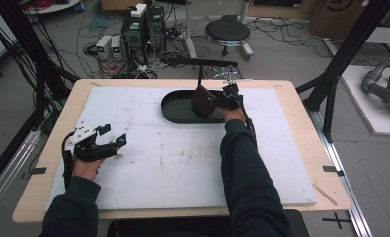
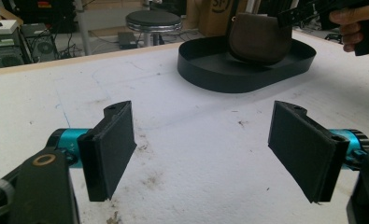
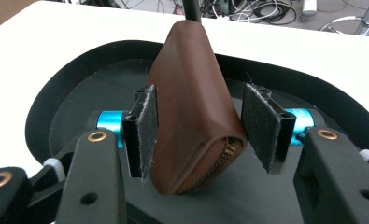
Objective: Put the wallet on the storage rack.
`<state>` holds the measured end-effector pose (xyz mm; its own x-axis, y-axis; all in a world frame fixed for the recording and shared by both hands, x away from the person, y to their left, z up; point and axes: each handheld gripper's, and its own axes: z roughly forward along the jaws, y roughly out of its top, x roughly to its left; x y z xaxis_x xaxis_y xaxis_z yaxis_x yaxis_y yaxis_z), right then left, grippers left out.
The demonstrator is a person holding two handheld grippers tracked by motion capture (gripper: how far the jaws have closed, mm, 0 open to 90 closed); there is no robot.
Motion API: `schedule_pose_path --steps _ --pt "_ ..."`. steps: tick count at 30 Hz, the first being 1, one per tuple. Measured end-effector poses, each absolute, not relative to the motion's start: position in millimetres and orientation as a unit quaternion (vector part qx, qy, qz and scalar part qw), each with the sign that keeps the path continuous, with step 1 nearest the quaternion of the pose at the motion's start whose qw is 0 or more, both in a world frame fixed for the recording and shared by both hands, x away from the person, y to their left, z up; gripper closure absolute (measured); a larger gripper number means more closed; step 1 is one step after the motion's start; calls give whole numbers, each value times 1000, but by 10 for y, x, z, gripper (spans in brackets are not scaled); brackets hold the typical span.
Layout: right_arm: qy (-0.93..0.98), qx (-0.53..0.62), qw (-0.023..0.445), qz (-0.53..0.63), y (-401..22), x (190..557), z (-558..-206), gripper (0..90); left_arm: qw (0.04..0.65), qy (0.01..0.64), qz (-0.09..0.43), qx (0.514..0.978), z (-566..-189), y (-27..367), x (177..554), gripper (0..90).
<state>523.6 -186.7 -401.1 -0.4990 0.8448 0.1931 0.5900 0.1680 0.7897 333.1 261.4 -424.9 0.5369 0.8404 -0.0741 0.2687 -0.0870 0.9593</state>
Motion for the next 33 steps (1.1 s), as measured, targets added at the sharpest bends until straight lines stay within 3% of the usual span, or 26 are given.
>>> schedule_pose_path --steps 2,4,9,13,18,21,24,27,33 --pt "754 476 153 425 -1896 5227 -4004 493 542 401 264 690 -4249 2611 3330 227" --pt "756 476 151 422 -1913 5224 -4000 598 543 401 263 689 -4248 2601 3327 227" --pt "746 484 122 441 -1955 5234 -4000 704 541 401 263 690 -4248 2601 3329 227" --pt "738 484 80 464 -1970 5235 -4013 727 542 402 263 690 -4250 2604 3332 227" --pt "747 468 62 469 -1855 5223 -4028 730 541 401 264 690 -4248 2605 3329 227" --pt "755 462 84 458 -1803 5206 -4011 711 542 402 263 689 -4248 2605 3330 227" --pt "774 455 135 419 -1782 5186 -3983 663 543 401 262 690 -4248 2605 3329 227" --pt "772 463 166 403 -1813 5167 -3953 505 542 401 263 690 -4248 2607 3330 227" --pt "776 442 183 411 -1913 5074 -3821 396 545 403 261 687 -4249 2610 3331 227"
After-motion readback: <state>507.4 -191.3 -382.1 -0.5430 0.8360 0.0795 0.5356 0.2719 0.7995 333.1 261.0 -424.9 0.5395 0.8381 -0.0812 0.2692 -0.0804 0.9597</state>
